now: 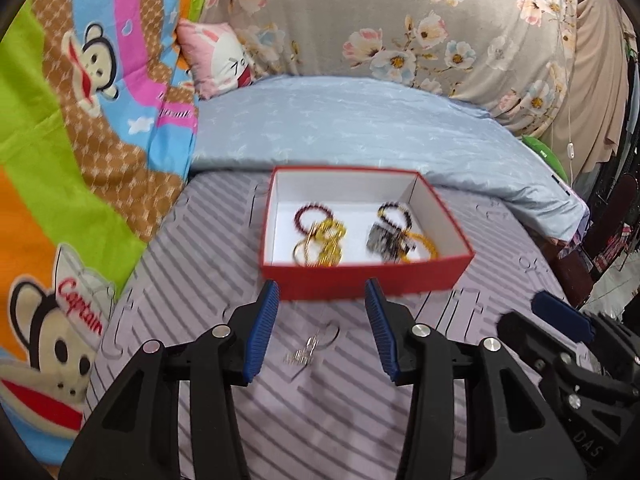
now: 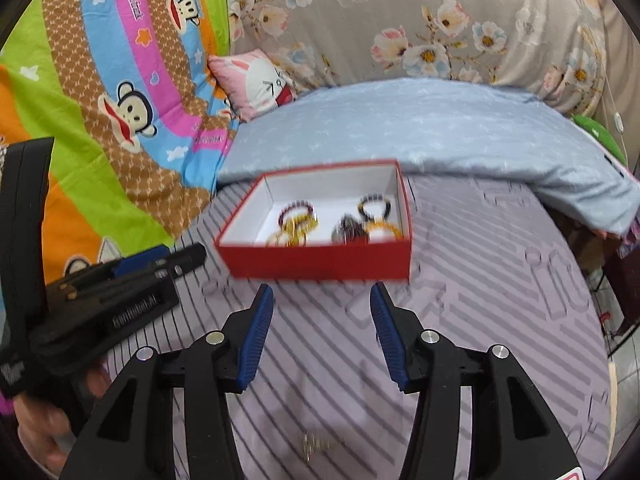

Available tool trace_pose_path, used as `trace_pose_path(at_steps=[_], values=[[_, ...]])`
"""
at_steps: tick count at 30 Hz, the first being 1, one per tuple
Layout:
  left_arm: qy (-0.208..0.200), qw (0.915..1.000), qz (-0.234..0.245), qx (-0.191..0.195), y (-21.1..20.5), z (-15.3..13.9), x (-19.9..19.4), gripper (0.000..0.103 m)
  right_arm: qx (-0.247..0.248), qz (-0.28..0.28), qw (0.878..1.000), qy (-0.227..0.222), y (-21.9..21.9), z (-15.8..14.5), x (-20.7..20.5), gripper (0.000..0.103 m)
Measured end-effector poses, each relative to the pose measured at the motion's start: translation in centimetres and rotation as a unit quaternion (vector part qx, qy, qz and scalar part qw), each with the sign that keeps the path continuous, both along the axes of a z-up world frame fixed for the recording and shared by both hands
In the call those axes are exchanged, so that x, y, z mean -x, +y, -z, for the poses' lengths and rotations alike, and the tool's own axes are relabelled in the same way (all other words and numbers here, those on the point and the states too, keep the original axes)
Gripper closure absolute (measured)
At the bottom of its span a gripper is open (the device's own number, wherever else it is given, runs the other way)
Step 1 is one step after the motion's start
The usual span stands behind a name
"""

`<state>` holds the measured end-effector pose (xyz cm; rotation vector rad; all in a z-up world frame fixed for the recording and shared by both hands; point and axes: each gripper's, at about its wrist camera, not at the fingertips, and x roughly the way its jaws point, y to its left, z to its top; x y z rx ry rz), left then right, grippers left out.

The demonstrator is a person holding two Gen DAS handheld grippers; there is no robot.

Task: Organize jewelry
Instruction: 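Move right tool to the silver chain necklace while left tool approaches the silver pendant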

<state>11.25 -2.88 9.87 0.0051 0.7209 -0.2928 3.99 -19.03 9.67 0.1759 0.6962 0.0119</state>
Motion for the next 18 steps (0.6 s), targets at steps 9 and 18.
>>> trace_pose_path(at_steps=[9, 18], values=[[0.06, 0.9971, -0.041, -0.024, 3.4, 7.3, 4.3, 0.06, -0.027, 0.008, 0.996, 0.079, 0.9, 7.0, 5.1, 0.053], [0.065, 0.9963, -0.051, -0.021, 4.3, 9.8, 6.6, 0.06, -0.02, 0.006, 0.995, 0.096, 2.8, 9.8, 5.2, 0.053]])
